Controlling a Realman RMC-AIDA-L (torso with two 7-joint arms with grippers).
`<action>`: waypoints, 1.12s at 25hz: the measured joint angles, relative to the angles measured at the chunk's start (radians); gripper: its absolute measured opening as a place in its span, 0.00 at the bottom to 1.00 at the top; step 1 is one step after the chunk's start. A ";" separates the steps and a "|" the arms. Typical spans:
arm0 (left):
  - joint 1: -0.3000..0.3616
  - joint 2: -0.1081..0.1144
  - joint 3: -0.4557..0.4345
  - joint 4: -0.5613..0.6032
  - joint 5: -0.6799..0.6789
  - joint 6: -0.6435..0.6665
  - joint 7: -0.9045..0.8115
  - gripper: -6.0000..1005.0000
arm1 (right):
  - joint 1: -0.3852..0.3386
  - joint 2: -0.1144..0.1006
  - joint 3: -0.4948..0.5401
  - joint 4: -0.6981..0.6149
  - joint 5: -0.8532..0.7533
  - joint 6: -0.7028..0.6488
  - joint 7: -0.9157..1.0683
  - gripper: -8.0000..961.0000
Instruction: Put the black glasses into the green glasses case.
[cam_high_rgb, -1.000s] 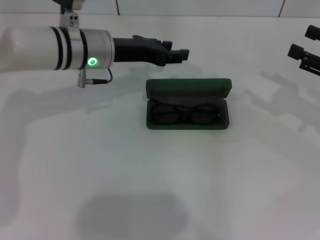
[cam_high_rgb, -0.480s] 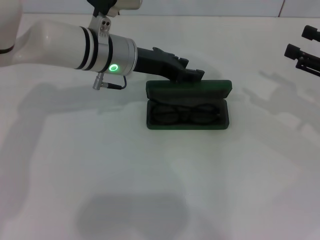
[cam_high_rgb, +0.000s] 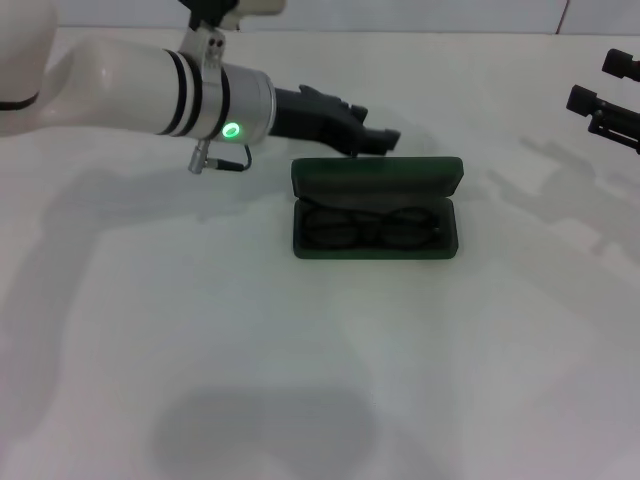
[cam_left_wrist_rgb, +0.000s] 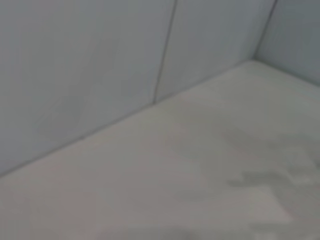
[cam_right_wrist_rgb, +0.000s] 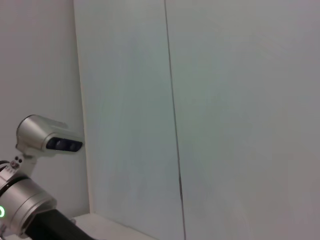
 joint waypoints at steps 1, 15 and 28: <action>0.000 0.000 0.015 0.000 0.001 0.003 -0.003 0.59 | 0.001 0.001 0.000 0.000 -0.001 0.003 0.000 0.75; 0.052 -0.010 0.130 0.013 -0.045 0.012 0.049 0.59 | 0.019 0.003 -0.002 0.004 -0.016 0.056 -0.003 0.75; 0.234 0.006 0.123 0.135 -0.388 0.293 0.438 0.59 | 0.042 0.005 -0.141 -0.052 -0.044 -0.094 -0.003 0.75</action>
